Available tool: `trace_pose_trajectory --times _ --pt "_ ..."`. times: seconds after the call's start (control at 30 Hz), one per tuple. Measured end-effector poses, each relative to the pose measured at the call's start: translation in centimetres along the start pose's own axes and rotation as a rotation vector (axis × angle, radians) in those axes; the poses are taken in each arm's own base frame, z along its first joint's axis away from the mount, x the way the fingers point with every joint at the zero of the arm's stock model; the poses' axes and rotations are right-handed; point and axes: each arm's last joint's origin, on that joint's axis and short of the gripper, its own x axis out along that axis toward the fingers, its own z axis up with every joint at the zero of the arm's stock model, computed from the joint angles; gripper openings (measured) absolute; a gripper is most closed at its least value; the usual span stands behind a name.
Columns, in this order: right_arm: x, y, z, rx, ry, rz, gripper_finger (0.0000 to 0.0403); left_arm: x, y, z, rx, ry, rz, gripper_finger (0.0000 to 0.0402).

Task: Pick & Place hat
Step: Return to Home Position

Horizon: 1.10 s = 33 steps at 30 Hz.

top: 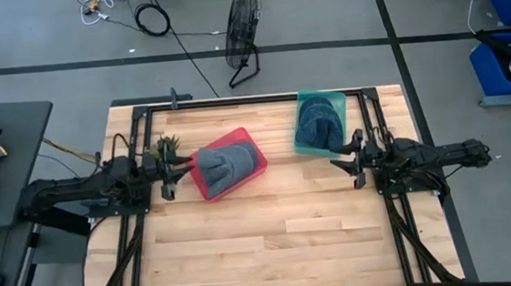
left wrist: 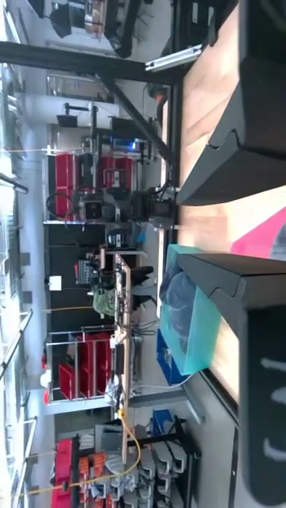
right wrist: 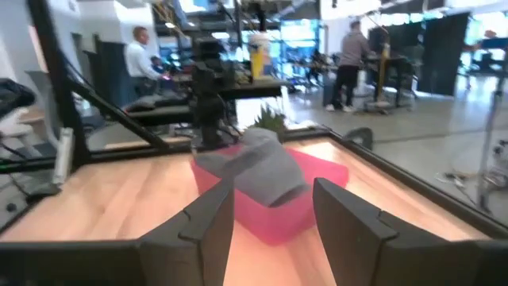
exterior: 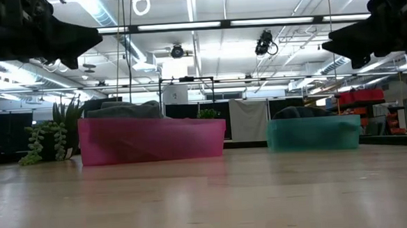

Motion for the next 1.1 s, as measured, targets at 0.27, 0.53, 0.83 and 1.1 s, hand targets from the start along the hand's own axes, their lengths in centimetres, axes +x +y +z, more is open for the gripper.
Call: trace_pose_trajectory --times 0.27,0.53,0.83,1.1 --pt "0.0 0.2 0.0 0.001 -0.003 0.056 0.0178 -0.3 0.4 0.3 0.055 -0.027 0.126 0.011" --pt "0.0 0.2 0.0 -0.01 0.001 0.07 0.0178 -1.2 0.5 0.2 0.043 -0.021 0.126 0.011" --pt "0.0 0.2 -0.1 -0.038 0.005 0.079 0.0178 -1.4 0.4 -1.3 -0.03 0.13 0.121 0.011" --pt "0.0 0.3 -0.1 -0.014 0.014 0.088 0.0178 -1.4 0.4 -1.6 0.0 0.164 0.118 0.011"
